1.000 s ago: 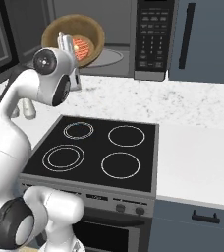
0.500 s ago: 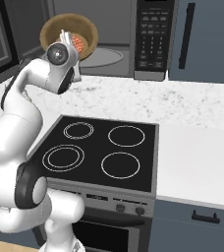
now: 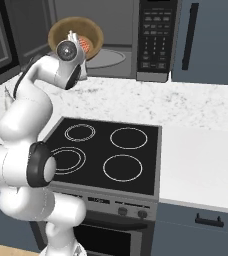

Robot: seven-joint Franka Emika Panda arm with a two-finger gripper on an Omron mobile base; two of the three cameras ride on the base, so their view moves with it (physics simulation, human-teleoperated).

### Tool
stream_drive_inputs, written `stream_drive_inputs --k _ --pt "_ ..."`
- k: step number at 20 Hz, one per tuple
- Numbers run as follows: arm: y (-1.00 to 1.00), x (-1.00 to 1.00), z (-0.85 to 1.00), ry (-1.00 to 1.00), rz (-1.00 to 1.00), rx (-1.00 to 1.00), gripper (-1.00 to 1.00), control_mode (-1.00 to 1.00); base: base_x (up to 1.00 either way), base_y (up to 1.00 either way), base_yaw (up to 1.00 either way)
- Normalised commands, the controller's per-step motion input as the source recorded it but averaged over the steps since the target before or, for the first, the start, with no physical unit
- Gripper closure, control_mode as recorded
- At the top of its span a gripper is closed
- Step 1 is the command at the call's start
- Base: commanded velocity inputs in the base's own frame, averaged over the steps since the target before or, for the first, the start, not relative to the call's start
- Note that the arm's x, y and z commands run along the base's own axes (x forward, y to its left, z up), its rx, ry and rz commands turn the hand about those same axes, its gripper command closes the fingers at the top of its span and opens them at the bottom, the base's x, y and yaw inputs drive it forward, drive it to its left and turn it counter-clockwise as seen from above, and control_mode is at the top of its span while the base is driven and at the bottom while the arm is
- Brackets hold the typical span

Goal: Open the microwave, place the bowl with waffle inside the microwave, then close the microwave door and turn it on.

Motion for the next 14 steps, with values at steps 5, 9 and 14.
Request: stream_drive_inputs --k 5,9,14 --pt "0.0 0.42 -0.17 0.02 0.0 0.0 1.0 -1.0 0.0 0.0 0.0" --pt "0.0 0.39 -0.36 0.03 0.0 -0.01 1.0 -1.0 0.0 0.0 0.0" --pt "0.0 0.21 -0.24 0.12 0.0 -0.01 1.0 -1.0 0.0 0.0 0.0"
